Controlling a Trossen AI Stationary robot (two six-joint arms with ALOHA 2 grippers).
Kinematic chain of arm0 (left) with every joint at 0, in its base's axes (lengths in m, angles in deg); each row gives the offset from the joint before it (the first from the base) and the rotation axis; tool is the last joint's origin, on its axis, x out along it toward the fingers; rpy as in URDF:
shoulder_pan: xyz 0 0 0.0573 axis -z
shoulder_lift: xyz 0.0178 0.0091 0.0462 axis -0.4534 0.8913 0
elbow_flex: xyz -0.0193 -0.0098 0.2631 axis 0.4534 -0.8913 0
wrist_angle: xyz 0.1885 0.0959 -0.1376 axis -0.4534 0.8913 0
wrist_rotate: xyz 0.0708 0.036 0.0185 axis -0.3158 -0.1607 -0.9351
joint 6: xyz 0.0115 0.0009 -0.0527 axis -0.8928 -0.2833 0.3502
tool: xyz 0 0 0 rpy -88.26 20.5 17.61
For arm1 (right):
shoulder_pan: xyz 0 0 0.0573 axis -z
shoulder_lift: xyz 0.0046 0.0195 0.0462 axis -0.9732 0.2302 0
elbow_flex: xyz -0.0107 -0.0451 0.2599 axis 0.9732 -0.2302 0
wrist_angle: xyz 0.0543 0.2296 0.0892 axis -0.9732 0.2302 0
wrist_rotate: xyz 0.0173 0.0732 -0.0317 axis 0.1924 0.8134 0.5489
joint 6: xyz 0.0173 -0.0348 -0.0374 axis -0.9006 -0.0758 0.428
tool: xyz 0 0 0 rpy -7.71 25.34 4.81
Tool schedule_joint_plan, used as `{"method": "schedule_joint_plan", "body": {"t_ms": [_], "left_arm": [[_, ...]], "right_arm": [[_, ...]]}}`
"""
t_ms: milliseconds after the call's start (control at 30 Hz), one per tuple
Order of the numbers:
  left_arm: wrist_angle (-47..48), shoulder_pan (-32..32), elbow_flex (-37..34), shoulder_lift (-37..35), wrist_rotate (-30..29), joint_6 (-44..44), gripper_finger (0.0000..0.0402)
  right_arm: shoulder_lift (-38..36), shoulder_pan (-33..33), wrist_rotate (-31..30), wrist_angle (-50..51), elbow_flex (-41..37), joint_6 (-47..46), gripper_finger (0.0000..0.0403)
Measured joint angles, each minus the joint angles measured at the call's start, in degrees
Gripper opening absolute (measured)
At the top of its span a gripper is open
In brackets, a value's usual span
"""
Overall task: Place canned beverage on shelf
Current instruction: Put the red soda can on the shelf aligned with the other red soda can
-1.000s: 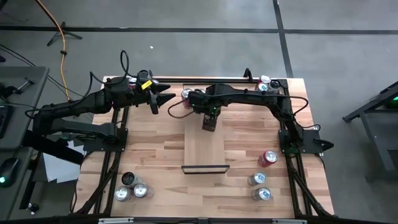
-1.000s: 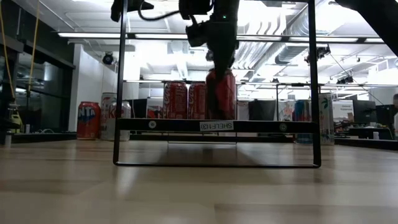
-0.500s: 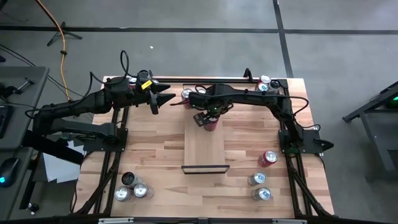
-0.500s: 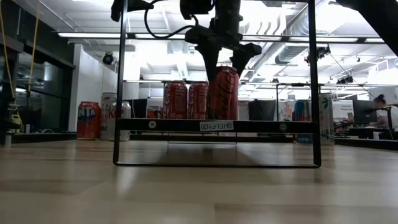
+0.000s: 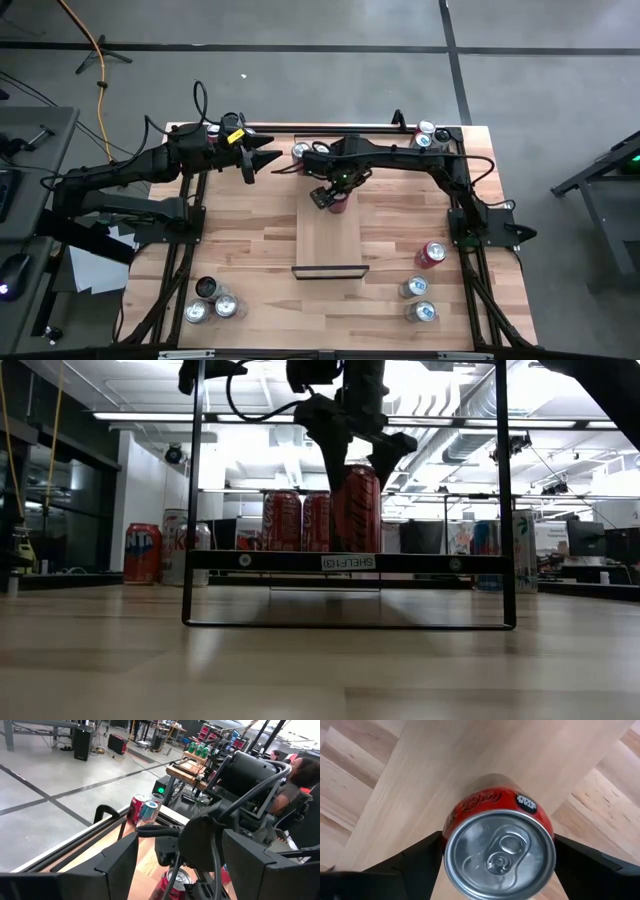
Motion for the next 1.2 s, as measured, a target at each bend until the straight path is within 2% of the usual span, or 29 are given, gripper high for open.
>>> {"method": "schedule_joint_plan", "body": {"t_ms": [300,567,700,833,967,1200], "left_arm": [[0.0,0.0,0.0,0.0,0.0,0.0,0.0239],[0.0,0.0,0.0,0.0,0.0,0.0,0.0239],[0.0,0.0,0.0,0.0,0.0,0.0,0.0239],[0.0,0.0,0.0,0.0,0.0,0.0,0.0239],[0.0,0.0,0.0,0.0,0.0,0.0,0.0239],[0.0,0.0,0.0,0.0,0.0,0.1,0.0239]], "right_arm": [[0.0,0.0,-0.6,-0.3,0.1,-0.2,0.0339],[0.0,0.0,-0.8,-0.3,0.1,1.7,0.0396],[-0.1,0.4,0.9,-1.9,0.1,3.4,0.0389],[-0.2,1.2,5.6,-2.2,0.2,12.5,0.0386],[-0.2,1.3,6.1,-1.4,0.2,22.2,0.0386],[-0.2,2.9,5.3,0.5,0.2,52.4,0.0386]]}}
